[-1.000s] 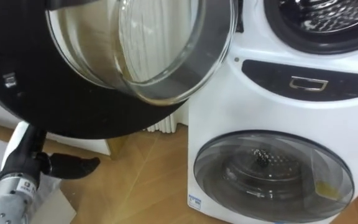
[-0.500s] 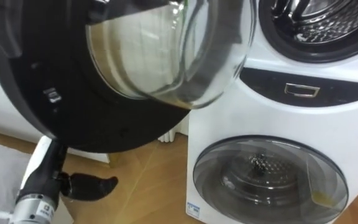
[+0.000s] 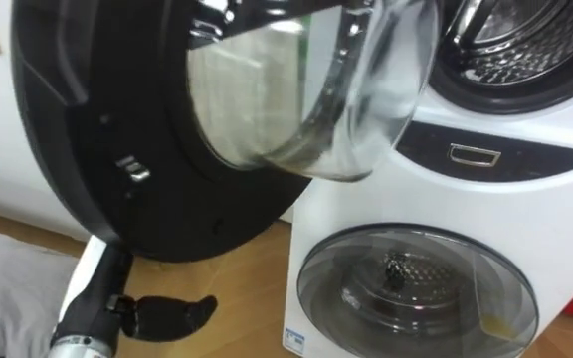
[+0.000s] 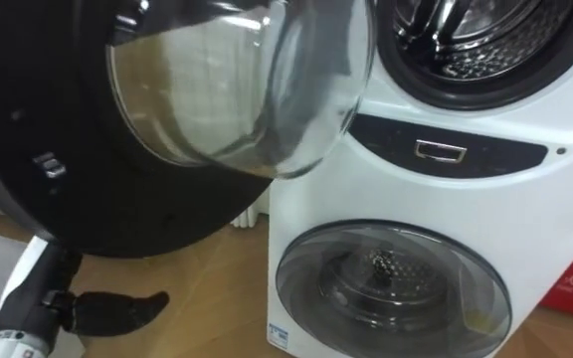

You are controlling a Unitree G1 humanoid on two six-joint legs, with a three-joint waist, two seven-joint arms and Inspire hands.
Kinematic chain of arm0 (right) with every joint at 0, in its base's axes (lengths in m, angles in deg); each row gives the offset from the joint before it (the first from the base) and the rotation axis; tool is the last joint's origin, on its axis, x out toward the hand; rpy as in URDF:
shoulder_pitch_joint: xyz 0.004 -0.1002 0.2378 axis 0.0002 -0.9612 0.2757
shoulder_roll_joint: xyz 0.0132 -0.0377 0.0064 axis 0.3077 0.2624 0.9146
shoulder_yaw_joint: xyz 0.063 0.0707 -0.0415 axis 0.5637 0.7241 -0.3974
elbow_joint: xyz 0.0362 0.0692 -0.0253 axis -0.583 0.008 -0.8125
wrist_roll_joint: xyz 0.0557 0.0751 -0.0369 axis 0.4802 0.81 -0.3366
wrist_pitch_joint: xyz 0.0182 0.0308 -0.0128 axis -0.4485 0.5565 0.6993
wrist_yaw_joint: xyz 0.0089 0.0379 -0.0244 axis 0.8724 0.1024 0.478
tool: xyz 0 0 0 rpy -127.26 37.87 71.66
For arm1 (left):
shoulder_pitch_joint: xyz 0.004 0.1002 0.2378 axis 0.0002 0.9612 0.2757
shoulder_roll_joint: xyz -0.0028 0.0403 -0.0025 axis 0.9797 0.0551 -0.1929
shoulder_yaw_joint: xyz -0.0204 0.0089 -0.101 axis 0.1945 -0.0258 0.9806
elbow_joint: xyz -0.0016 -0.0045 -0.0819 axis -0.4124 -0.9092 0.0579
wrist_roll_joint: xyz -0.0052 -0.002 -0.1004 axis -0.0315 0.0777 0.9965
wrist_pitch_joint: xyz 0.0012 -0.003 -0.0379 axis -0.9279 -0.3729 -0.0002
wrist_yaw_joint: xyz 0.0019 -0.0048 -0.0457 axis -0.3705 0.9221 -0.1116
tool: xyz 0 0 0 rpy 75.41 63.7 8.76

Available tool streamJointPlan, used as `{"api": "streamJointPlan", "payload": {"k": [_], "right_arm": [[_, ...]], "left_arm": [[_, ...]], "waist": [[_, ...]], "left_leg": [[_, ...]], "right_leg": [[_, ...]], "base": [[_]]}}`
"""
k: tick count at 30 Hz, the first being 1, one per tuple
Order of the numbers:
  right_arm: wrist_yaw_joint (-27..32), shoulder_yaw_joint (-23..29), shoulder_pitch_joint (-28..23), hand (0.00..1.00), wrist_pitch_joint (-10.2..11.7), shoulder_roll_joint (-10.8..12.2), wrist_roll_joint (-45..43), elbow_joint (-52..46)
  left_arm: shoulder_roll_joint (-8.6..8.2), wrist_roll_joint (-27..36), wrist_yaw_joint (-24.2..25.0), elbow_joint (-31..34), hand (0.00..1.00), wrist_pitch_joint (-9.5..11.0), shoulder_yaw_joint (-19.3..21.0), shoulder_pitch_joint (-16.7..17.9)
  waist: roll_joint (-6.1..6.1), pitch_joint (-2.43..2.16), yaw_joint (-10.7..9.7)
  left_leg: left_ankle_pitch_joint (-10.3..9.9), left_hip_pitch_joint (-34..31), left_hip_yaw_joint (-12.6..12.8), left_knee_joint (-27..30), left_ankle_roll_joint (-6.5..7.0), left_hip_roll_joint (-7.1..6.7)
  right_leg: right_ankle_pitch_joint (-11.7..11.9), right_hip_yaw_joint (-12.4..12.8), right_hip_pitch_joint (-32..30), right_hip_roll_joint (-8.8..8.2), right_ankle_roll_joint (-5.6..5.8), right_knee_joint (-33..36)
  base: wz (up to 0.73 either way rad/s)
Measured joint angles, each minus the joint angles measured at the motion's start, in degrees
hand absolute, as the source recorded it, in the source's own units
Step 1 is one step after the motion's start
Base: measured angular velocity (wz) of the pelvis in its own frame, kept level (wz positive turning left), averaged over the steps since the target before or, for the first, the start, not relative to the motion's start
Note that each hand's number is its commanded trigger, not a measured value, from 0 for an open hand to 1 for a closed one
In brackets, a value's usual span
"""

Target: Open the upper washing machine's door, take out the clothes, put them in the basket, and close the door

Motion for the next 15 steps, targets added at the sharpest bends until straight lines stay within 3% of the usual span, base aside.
{"api": "streamJointPlan", "payload": {"k": [4, 7, 9, 10, 12, 13, 14, 15], "right_arm": [[-0.4, -0.1, 1.1, 0.0, 0.5, 0.2, -0.4, 0.0], [-0.9, -0.2, 1.9, 0.0, 1.4, 0.3, -0.5, 0.0], [-0.9, -0.6, 2.2, 0.0, 2.1, 0.4, -0.5, 0.0], [-0.9, -1.0, 2.2, 0.0, 2.3, 0.5, -0.5, 0.0], [-0.9, -1.3, 2.4, 0.0, 2.3, 0.6, -0.5, 0.0], [-0.9, -1.3, 2.4, 0.0, 2.3, 0.6, -0.3, 0.0], [-0.7, -1.3, 2.5, 0.0, 2.4, 0.8, 0.1, 0.1], [-0.6, -1.2, 2.6, 0.0, 2.6, 0.9, 0.1, 0.3]], "left_arm": [[0.06, 0.0, -0.8, 0.1, 0.0, 0.4, -2.9, -0.1], [0.07, 1.1, -0.8, 0.1, 0.0, 1.1, -6.4, -2.4], [2.02, 2.5, 1.1, 0.1, 0.0, 1.7, -9.2, -2.4], [2.71, 4.3, 2.0, 0.1, 0.0, 3.0, -11.3, -2.4], [2.77, 6.2, 3.0, 0.4, 0.0, 3.3, -14.0, -2.4], [2.54, 8.1, 3.2, 0.4, 0.0, 3.3, -15.5, -2.5], [2.53, 9.4, 4.0, 0.5, 0.0, 3.3, -16.7, -2.7], [2.42, 10.7, 4.3, 0.7, 0.0, 3.3, -17.4, -3.7]], "waist": [[0.05, 0.06, -0.6], [0.3, 0.19, -1.1], [0.56, 0.37, -1.4], [0.62, 0.41, -1.4], [0.67, 0.38, -1.5], [0.71, 0.3, -1.7], [-0.28, 0.09, -1.8], [-0.1, 0.28, -2.1]], "left_leg": [[0.0, 0.2, 0.3, -0.1, 0.0, 0.11], [-0.1, 0.4, 0.7, -0.1, -0.01, 0.37], [-0.1, 0.5, 1.1, -0.1, -0.02, 0.71], [-0.1, 0.5, 1.2, -0.1, -0.03, 0.84], [-0.2, 0.5, 1.7, -0.1, -0.08, 0.84], [-0.4, 0.4, 1.7, 0.0, -1.71, 0.77], [-1.1, -0.4, 0.3, 2.5, -5.12, 0.54], [-2.3, -2.6, -2.5, 7.5, -3.22, 0.95]], "right_leg": [[0.3, 1.0, -0.1, 0.93, -0.43, 0.0], [0.4, 1.1, -0.1, 2.15, -0.66, 0.0], [0.6, 1.1, -0.1, 2.79, -1.23, 0.0], [0.5, 1.1, -0.2, 3.3, -1.44, 0.0], [0.2, 1.0, -0.3, 3.83, -2.01, 0.0], [0.1, 1.0, -0.4, 4.26, -2.95, 0.0], [0.4, 1.0, -1.5, 3.27, -4.46, 0.5], [-0.2, 2.3, -2.6, 2.78, -3.54, 2.4]], "base": [[-0.03], [-0.08], [-0.11], [-0.08], [-0.14], [-0.18], [-0.06], [0.0]]}}
